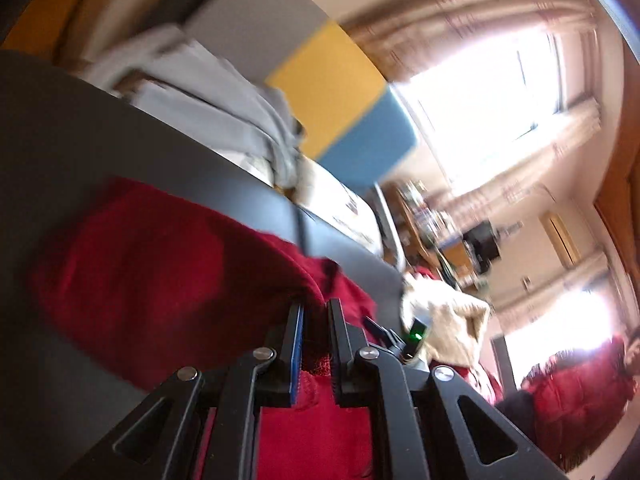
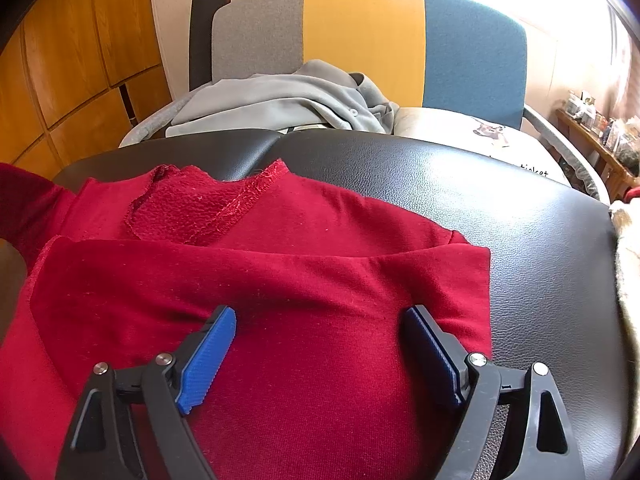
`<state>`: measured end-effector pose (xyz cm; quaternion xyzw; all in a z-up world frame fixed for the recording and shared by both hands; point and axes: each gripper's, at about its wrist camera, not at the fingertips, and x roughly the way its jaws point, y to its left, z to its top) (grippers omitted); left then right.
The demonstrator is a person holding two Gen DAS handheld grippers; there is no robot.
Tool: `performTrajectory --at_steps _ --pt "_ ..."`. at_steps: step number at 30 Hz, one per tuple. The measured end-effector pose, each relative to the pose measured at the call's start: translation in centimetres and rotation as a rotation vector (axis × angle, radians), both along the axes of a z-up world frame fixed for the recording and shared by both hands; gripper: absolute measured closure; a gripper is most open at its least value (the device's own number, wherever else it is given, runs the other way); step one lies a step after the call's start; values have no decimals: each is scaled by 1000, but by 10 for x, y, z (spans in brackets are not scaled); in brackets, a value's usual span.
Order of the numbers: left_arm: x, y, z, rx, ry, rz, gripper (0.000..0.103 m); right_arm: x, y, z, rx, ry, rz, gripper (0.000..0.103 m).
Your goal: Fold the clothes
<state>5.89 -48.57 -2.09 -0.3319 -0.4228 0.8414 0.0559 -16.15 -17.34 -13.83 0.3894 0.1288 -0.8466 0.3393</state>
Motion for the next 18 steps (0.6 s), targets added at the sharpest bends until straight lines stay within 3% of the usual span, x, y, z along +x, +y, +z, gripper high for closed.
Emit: performTrajectory --at_steps 5,9,13,18 --pt "-69 63 -43 10 -86 -85 93 0 -1 0 -10 -11 10 11" --pt "-94 79 -88 14 -196 -60 83 1 -2 -1 -15 -19 18 7" --pt "-69 76 -83 -44 -151 26 79 2 -4 -2 -19 -31 31 1" --pt "6 61 -85 -130 -60 186 77 7 -8 -1 13 -15 36 0"
